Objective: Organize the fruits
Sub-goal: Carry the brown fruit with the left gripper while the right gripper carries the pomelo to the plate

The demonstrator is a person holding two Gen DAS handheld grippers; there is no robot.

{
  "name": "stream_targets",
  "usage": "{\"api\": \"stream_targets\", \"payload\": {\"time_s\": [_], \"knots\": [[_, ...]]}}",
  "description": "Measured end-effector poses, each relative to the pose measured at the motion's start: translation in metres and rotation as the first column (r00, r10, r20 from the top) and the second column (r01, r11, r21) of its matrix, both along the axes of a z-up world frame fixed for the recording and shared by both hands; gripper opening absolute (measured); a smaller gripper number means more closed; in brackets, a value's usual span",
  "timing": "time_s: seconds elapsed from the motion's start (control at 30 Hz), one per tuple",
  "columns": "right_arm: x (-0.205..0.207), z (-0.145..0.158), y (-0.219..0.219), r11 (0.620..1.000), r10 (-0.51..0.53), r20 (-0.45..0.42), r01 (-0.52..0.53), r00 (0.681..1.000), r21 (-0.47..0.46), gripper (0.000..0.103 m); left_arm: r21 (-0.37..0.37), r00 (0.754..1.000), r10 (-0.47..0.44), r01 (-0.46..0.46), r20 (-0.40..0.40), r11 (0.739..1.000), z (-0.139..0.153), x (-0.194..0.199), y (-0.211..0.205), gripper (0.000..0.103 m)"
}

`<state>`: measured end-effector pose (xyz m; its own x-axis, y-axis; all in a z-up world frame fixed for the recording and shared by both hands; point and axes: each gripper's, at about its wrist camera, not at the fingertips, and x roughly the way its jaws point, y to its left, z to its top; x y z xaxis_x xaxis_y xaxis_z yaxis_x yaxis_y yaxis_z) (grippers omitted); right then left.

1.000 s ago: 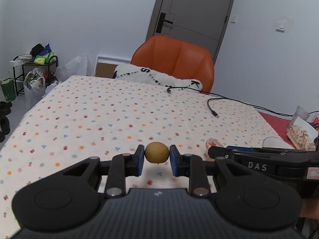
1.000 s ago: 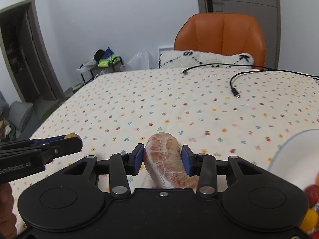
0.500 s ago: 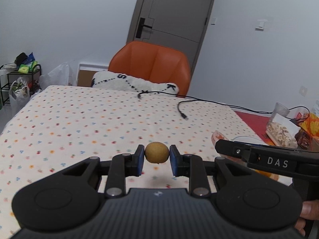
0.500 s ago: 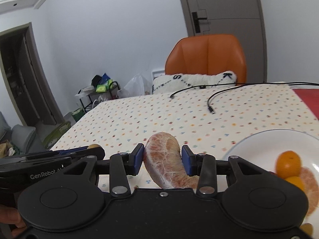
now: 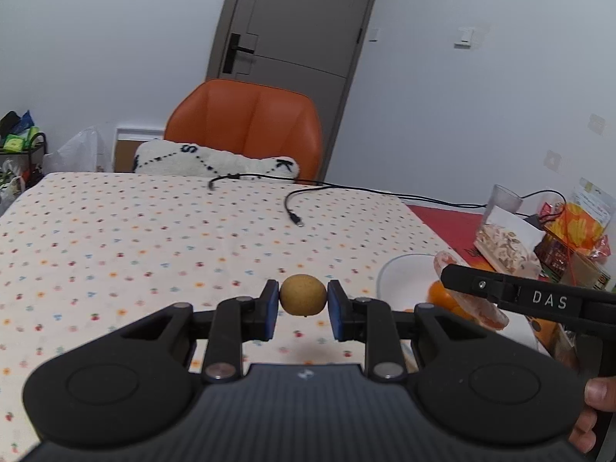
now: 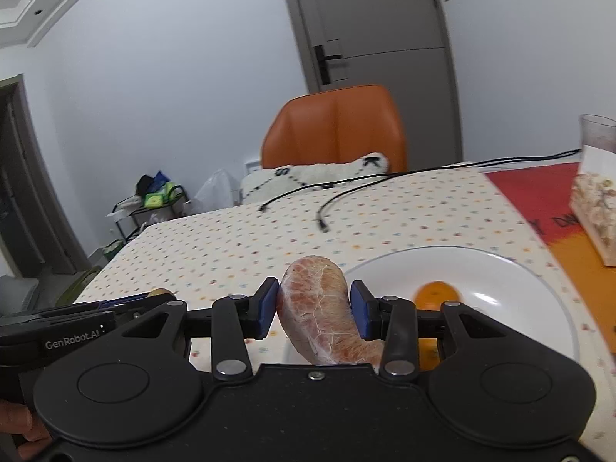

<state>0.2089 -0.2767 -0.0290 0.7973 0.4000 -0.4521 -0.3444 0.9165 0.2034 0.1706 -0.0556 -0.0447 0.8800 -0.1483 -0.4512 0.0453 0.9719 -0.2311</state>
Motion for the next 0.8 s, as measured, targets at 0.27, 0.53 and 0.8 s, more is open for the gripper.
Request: {"api": "stream_targets", "payload": {"time_s": [0.27,0.53,0.8], "knots": [[-0.001,-0.004,-0.034,0.996,-0.090,-0.002,0.090,0.996,0.000,0.039,0.000,0.999,-0.037,0.037,-0.005,0.999,-0.003,0.005,-0.021,0.025],[-0.001,-0.007,-0.063,0.986,-0.165,-0.001,0.165,0.986,0.001,0.039,0.006,0.997,-0.077,0.077,-0.006,0.997,-0.004,0.012,-0.041,0.025],[0.001,-0.013,-0.082,0.974,-0.227,-0.011,0.227,0.974,0.002,0.039,0.008,0.992,-0.128,0.128,-0.023,0.992,-0.009,0.018,-0.061,0.025]]}}
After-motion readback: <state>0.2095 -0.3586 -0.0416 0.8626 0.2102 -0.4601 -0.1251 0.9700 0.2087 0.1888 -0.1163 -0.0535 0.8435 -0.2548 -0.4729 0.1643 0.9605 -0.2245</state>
